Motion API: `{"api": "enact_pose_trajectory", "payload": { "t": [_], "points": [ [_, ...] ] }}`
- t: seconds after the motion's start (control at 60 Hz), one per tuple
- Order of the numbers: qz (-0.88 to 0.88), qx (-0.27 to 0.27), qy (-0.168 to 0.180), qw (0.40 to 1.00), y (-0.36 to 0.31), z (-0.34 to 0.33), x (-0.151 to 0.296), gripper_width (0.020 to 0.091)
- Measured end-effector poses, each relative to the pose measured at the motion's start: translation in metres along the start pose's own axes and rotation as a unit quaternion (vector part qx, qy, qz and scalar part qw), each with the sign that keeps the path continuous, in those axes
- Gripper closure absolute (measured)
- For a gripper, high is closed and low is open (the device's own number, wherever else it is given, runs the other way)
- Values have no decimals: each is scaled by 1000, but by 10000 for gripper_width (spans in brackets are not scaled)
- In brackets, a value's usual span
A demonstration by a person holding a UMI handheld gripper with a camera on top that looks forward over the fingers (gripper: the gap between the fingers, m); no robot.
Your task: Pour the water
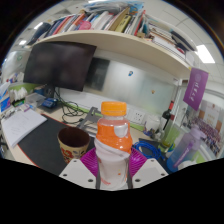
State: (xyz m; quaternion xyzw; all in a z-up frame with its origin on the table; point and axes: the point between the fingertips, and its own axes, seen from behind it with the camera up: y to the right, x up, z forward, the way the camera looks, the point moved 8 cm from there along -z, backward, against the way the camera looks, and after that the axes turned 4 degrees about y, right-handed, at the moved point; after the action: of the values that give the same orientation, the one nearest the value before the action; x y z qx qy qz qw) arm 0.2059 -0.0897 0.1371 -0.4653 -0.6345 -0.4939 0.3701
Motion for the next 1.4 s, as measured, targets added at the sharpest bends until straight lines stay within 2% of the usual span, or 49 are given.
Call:
{"api": "enact_pose_trajectory", "payload": {
  "t": [0.117, 0.167, 0.383, 0.45, 0.583, 0.767, 0.883, 1.017, 1.2, 1.4],
  "points": [
    [-173, 14, -27, 984, 12, 9, 18, 744],
    [-248, 25, -28, 968, 15, 13, 27, 745],
    [-539, 59, -59, 838, 25, 35, 39, 745],
    [-593, 54, -69, 800, 26, 39, 41, 745],
    [-678, 48, -65, 730, 26, 47, 54, 743],
    [-754, 45, -56, 653, 19, 58, 65, 743],
    [-779, 48, -64, 622, 15, 63, 62, 742],
    [-762, 63, -61, 641, 8, 62, 57, 741],
    [-559, 98, -25, 823, -6, 40, 75, 742],
    [-301, 95, -3, 949, 16, 23, 85, 742]
  ]
}}
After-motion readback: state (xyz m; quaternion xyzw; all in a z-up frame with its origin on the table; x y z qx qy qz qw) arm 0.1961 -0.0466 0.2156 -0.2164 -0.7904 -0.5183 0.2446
